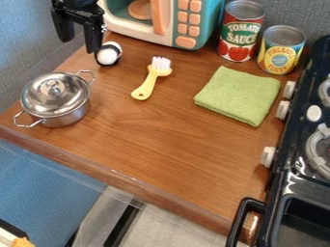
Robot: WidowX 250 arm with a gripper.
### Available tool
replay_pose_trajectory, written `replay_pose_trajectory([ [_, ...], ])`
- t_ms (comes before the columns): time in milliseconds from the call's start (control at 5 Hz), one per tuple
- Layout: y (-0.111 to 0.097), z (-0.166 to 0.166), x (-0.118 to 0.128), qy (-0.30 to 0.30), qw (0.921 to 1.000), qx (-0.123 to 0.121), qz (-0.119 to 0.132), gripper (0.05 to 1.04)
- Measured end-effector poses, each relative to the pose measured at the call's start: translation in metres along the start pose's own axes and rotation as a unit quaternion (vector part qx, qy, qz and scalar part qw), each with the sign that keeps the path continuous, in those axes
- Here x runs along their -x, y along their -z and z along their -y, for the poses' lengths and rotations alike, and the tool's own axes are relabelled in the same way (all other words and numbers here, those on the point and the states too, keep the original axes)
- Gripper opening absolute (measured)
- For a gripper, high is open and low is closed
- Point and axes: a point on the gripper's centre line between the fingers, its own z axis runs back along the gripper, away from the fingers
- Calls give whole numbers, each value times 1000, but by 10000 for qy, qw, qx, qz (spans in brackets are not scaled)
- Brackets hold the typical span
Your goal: Moved the green towel down to the left side of the pot
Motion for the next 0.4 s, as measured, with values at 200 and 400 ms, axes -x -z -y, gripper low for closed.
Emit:
replay_pose_trajectory([
  [200, 13, 2, 1, 28, 9999, 85, -145, 1000],
  [400, 17, 18, -7, 326, 9993, 149, -111, 1000],
])
